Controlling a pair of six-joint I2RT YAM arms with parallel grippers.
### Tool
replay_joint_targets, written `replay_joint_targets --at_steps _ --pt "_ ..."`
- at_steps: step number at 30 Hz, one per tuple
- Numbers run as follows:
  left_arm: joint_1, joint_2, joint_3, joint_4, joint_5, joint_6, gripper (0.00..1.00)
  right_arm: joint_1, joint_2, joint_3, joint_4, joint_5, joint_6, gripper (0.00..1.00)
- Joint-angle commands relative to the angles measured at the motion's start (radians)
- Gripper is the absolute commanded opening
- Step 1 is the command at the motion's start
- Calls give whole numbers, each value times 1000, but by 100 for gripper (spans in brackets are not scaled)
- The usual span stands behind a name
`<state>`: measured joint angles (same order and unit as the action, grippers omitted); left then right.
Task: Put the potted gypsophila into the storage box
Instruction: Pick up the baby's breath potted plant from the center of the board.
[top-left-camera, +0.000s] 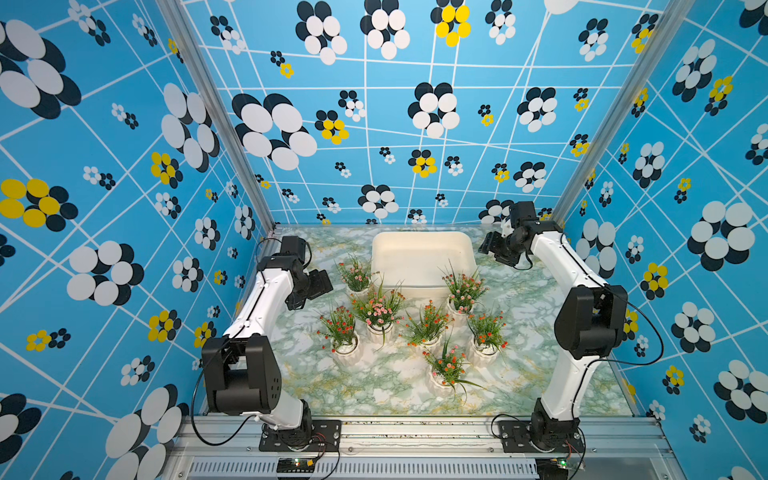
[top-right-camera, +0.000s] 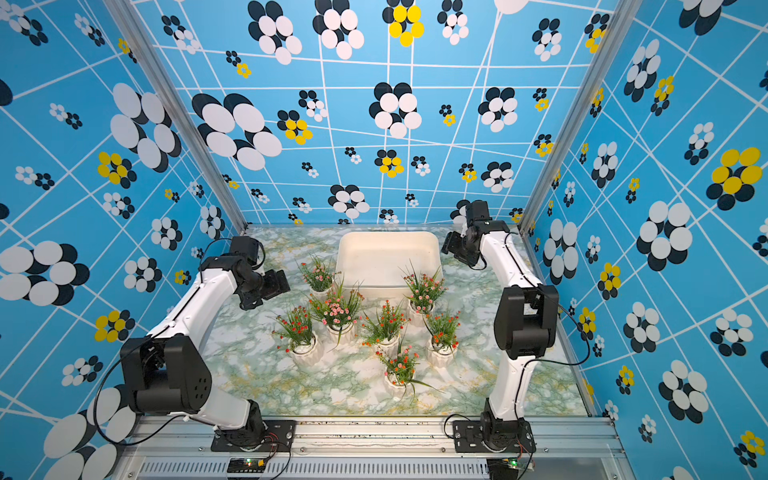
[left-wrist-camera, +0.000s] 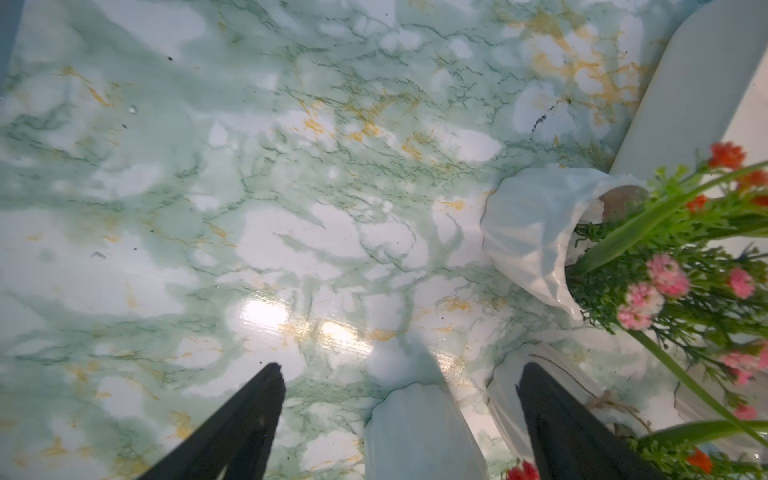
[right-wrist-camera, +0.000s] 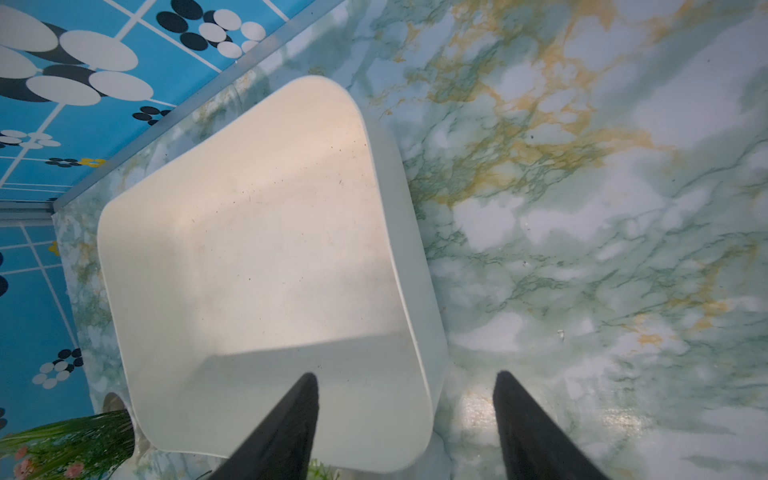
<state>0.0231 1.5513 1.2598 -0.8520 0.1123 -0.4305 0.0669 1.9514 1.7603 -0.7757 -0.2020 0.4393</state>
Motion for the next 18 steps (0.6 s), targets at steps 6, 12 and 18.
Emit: replay_joint_targets --at_steps 6,12,18 --pt "-88 164 95 40 -4 -47 89 1 -21 -15 -27 -10 5 67" --pt "-104 203 135 53 0 -63 87 2 -31 -30 -34 2 -10 67" --pt "-121 240 158 63 -1 -70 86 2 -25 -32 -32 2 -13 66"
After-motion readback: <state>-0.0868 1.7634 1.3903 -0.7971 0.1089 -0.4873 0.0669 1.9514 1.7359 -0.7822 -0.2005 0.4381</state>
